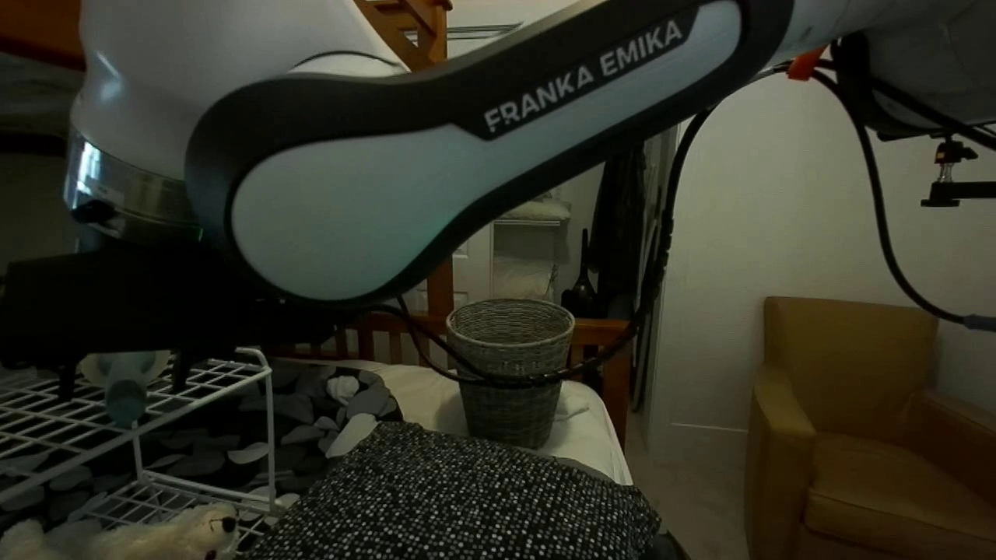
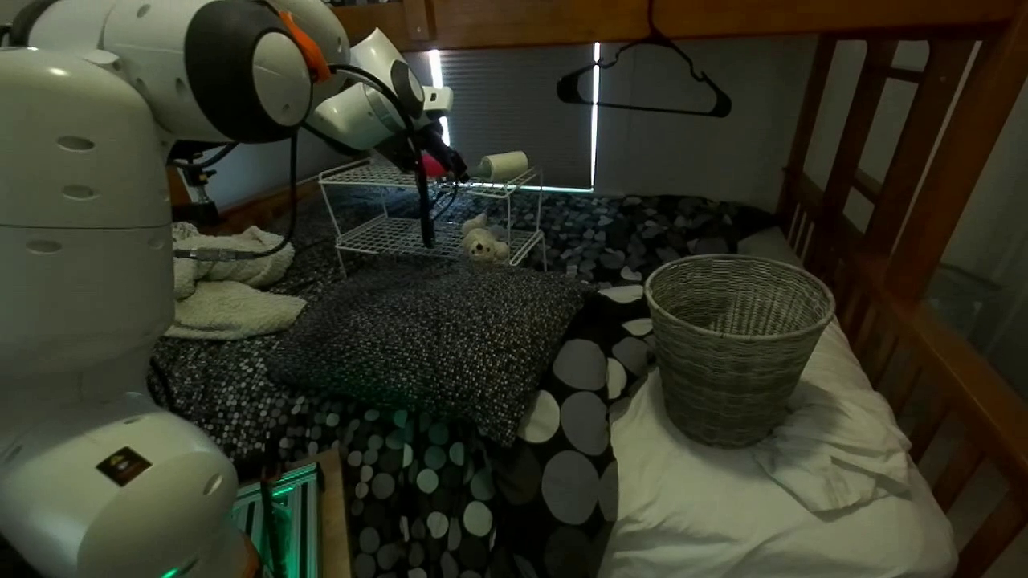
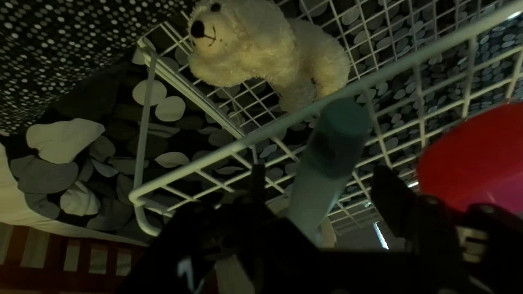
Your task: Put the roller inside the trash can
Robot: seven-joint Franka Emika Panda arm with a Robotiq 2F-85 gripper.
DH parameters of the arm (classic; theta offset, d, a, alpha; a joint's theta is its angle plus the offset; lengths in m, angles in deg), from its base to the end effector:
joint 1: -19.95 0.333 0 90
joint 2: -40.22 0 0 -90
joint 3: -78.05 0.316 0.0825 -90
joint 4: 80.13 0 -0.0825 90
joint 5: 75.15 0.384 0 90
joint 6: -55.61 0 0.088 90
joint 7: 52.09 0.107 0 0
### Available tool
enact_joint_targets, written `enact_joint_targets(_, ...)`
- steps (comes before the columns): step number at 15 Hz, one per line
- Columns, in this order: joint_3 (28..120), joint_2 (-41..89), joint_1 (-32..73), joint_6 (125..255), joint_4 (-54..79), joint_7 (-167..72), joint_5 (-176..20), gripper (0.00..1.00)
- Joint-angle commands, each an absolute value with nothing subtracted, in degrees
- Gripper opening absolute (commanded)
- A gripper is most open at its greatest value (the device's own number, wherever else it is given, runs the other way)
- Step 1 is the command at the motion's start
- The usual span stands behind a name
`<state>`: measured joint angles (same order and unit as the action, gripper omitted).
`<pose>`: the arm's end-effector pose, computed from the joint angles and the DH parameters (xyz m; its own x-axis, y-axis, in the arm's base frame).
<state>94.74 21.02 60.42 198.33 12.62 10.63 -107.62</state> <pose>0.3975 0.5724 0.4983 0.8096 0.1120 0.5762 0.2752 -0.9395 -0.2040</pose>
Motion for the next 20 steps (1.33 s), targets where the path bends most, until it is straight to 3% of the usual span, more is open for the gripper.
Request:
enact_joint_targets(1, 92.5, 18.5, 63.2, 198.1, 9.2, 10.0, -106.8, 0.37)
enact_joint_targets(5, 92.5, 17.0, 64.0, 195.7, 7.6, 6.9, -102.6, 0.07)
enact_joint_targets(9, 90.3, 17.8, 65.3, 194.1, 7.6, 7.4, -101.9, 0.07)
enact_joint_targets(16, 82.1, 26.5, 70.8, 188.3, 10.8, 26.7, -121.2, 0.07)
enact_joint_targets(20, 84.3, 28.7, 70.5, 176.7, 10.3, 35.8, -133.1, 0.07)
